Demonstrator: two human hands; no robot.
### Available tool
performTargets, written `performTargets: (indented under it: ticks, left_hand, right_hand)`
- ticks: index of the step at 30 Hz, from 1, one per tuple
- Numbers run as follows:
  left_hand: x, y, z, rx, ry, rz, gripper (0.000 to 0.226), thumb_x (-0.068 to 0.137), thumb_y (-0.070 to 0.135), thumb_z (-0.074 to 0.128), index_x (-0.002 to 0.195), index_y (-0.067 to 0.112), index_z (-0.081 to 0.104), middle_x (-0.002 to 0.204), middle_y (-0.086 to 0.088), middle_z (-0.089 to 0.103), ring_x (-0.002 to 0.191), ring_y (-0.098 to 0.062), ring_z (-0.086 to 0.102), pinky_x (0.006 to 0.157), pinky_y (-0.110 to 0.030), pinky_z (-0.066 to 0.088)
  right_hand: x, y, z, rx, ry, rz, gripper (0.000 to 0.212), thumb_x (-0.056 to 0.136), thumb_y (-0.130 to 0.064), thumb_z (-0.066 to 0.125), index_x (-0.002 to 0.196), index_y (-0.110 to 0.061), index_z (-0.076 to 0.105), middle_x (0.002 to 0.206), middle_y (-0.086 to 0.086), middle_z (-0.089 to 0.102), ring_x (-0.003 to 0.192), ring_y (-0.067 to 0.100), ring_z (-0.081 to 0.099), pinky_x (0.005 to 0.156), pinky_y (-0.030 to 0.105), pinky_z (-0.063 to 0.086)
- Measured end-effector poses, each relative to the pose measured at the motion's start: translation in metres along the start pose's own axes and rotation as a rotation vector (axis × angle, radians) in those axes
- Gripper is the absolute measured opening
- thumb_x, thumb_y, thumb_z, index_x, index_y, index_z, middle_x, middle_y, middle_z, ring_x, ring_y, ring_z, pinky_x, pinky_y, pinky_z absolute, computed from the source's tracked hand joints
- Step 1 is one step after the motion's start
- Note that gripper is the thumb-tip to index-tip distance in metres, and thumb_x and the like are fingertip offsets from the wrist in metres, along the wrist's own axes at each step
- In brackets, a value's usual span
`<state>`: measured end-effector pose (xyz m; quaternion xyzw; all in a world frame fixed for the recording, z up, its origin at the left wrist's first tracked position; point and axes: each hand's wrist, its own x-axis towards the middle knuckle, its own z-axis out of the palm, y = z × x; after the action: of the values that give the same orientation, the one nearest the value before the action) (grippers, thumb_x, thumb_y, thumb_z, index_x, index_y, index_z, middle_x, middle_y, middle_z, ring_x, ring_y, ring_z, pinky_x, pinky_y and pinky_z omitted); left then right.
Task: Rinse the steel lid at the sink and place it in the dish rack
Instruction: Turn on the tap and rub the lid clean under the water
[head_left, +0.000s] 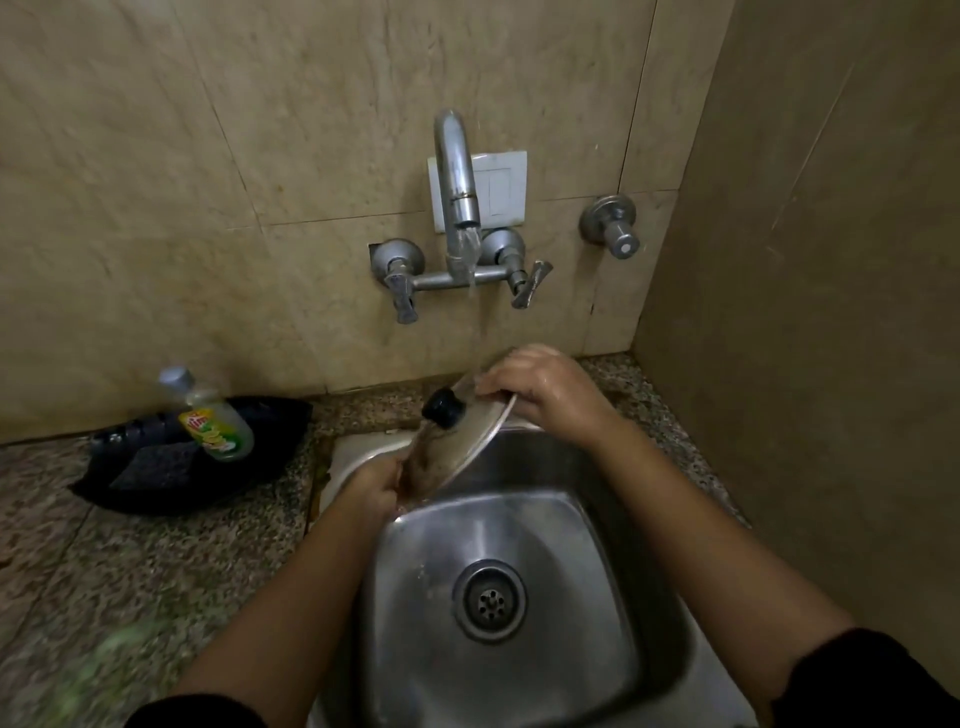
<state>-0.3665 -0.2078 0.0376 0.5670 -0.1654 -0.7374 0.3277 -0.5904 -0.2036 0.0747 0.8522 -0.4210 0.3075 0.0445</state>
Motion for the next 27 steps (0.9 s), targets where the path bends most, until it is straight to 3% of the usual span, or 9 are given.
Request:
performTargets:
  ticks: [3,5,8,11,16,18,20,22,27]
  left_hand:
    - [0.0,-0.001,-0.002,0.053,-0.112,-0.002,0.027,0.093,0.023,0.049,0.093,0.001,0.065,0.064,-0.019,0.071,0.05,-0.027,0.069,0.044,-0.032,0.057]
    - [0.003,0.0,-0.003,-0.03,-0.299,0.047,0.039,0.092,0.034,0.049,0.107,0.003,0.067,0.099,-0.022,0.072,0.086,-0.035,0.07,0.071,-0.04,0.06]
    - [0.013,0.006,-0.002,-0.09,-0.41,0.15,0.068,0.09,0.063,0.041,0.129,0.01,0.058,0.136,-0.022,0.055,0.126,-0.04,0.05,0.107,-0.056,0.036]
    - [0.015,0.005,0.004,0.09,-0.396,0.26,0.074,0.085,0.074,0.03,0.123,0.019,0.064,0.126,-0.014,0.065,0.118,-0.034,0.059,0.101,-0.054,0.043]
    - [0.005,0.003,0.019,0.252,-0.204,0.491,0.046,0.083,0.057,0.056,0.097,0.018,0.076,0.104,-0.013,0.075,0.099,-0.031,0.07,0.094,-0.053,0.051]
    - [0.007,0.001,0.023,0.222,-0.149,0.521,0.042,0.084,0.054,0.059,0.089,0.018,0.078,0.1,-0.014,0.075,0.096,-0.033,0.071,0.092,-0.054,0.052]
    - [0.009,-0.002,0.023,0.151,-0.138,0.517,0.045,0.085,0.054,0.057,0.095,0.014,0.076,0.101,-0.016,0.075,0.097,-0.035,0.07,0.092,-0.055,0.052]
    - [0.01,-0.003,0.02,0.072,-0.127,0.494,0.051,0.087,0.055,0.055,0.106,0.011,0.072,0.105,-0.016,0.074,0.099,-0.034,0.07,0.092,-0.054,0.051]
    - [0.0,-0.007,0.028,0.077,-0.113,0.542,0.051,0.09,0.058,0.046,0.097,0.016,0.074,0.099,-0.011,0.076,0.097,-0.026,0.071,0.094,-0.044,0.052]
  right_hand:
    - [0.017,0.001,-0.015,0.221,-0.022,0.216,0.01,0.079,-0.012,0.073,0.087,-0.017,0.07,0.083,-0.005,0.067,0.083,0.012,0.062,0.076,0.035,0.049]
    - [0.023,0.002,-0.021,0.449,-0.075,0.423,0.01,0.081,-0.013,0.071,0.084,-0.018,0.063,0.081,-0.008,0.063,0.081,0.007,0.06,0.075,0.031,0.049]
    - [0.026,0.013,-0.02,0.628,-0.106,0.606,0.025,0.076,-0.003,0.073,0.085,-0.023,0.061,0.083,-0.003,0.065,0.082,0.013,0.063,0.081,0.035,0.051]
    - [0.021,0.022,-0.014,0.69,-0.08,0.792,0.036,0.071,0.009,0.073,0.081,-0.022,0.06,0.076,0.001,0.065,0.076,0.016,0.062,0.081,0.035,0.05]
    - [0.009,0.02,-0.007,0.733,0.022,0.942,0.026,0.07,0.009,0.073,0.082,-0.012,0.063,0.072,0.002,0.063,0.069,0.016,0.059,0.061,0.02,0.049]
    - [0.005,0.019,0.003,0.688,0.1,0.992,0.026,0.071,0.0,0.075,0.089,-0.016,0.064,0.082,0.004,0.065,0.081,0.023,0.063,0.07,0.025,0.051]
    - [0.004,0.016,0.014,0.322,0.021,0.953,0.046,0.081,-0.024,0.072,0.124,-0.018,0.056,0.124,0.007,0.06,0.118,0.028,0.055,0.098,0.039,0.043]
    - [0.0,0.004,0.031,-0.03,-0.075,0.805,0.068,0.093,-0.043,0.053,0.15,-0.018,0.024,0.158,0.005,0.025,0.146,0.024,0.02,0.117,0.045,0.017]
    - [-0.003,-0.063,0.08,-0.04,-0.173,0.361,0.064,0.098,-0.04,0.026,0.154,-0.016,0.006,0.162,0.001,0.0,0.149,0.013,-0.005,0.121,0.04,0.004]
